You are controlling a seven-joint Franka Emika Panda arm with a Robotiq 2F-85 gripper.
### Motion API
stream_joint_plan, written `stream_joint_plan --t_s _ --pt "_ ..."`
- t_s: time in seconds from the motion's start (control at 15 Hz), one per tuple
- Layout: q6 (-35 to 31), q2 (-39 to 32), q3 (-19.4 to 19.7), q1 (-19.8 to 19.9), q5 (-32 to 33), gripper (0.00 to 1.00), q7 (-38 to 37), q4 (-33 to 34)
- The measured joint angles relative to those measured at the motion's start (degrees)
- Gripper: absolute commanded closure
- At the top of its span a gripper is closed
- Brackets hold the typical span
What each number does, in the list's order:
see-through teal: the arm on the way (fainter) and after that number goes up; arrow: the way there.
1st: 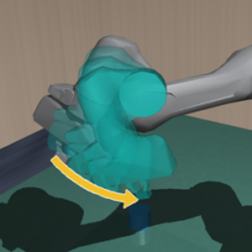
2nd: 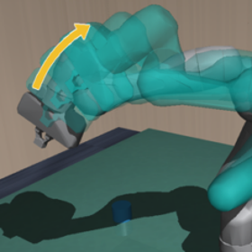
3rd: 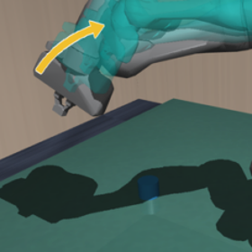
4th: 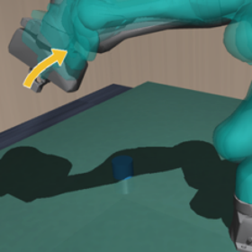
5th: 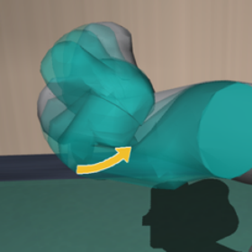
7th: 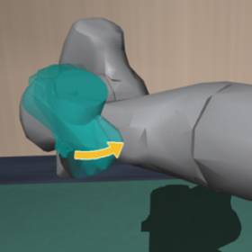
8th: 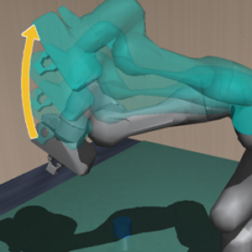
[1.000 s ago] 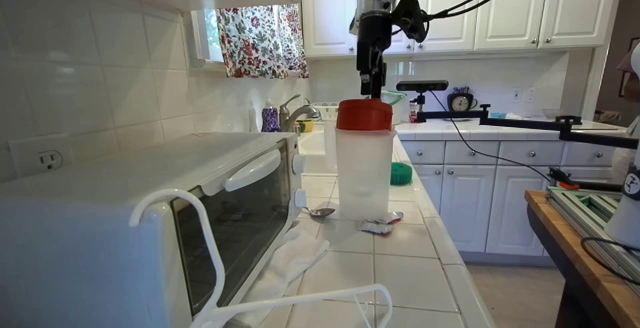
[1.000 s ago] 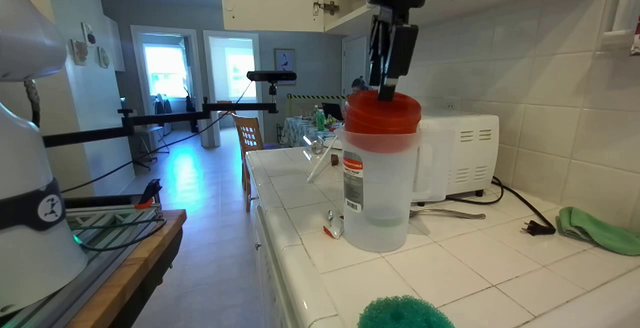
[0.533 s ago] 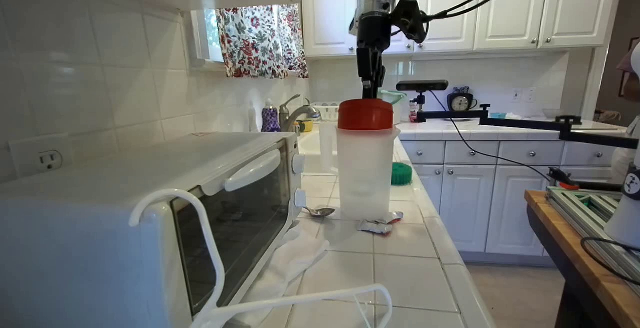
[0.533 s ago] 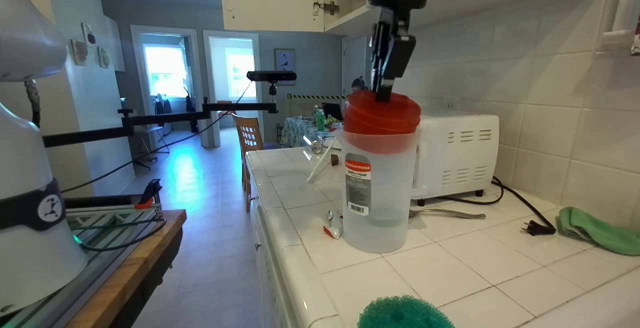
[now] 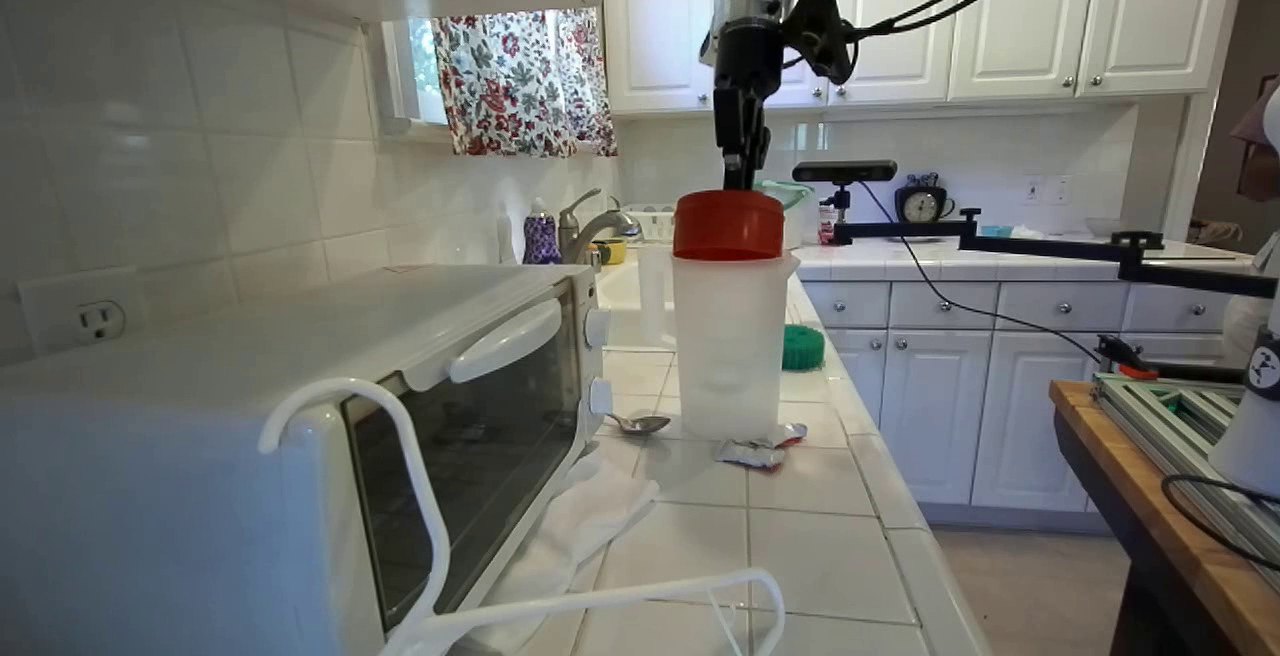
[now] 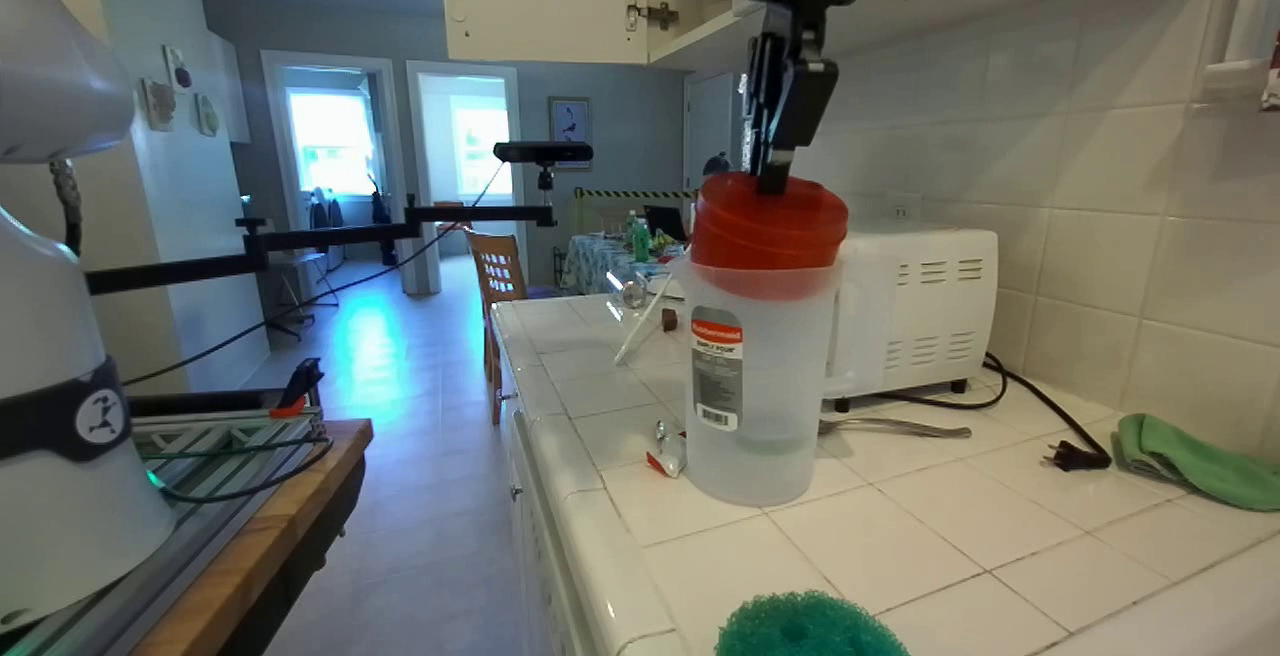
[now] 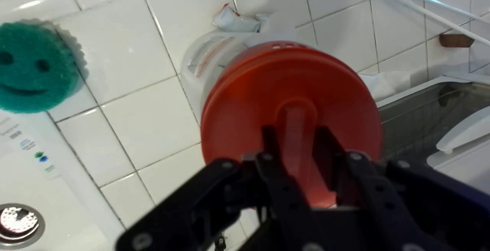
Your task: Open the jug, move it to the right and then put some of its contents onto the counter
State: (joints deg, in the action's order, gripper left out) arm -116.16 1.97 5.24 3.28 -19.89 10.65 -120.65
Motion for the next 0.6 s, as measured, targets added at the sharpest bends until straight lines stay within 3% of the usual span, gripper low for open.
stream_joint_plan --t_s 0.6 --pt "5.0 8.4 -0.8 -0.8 0.4 0.93 0.0 0.8"
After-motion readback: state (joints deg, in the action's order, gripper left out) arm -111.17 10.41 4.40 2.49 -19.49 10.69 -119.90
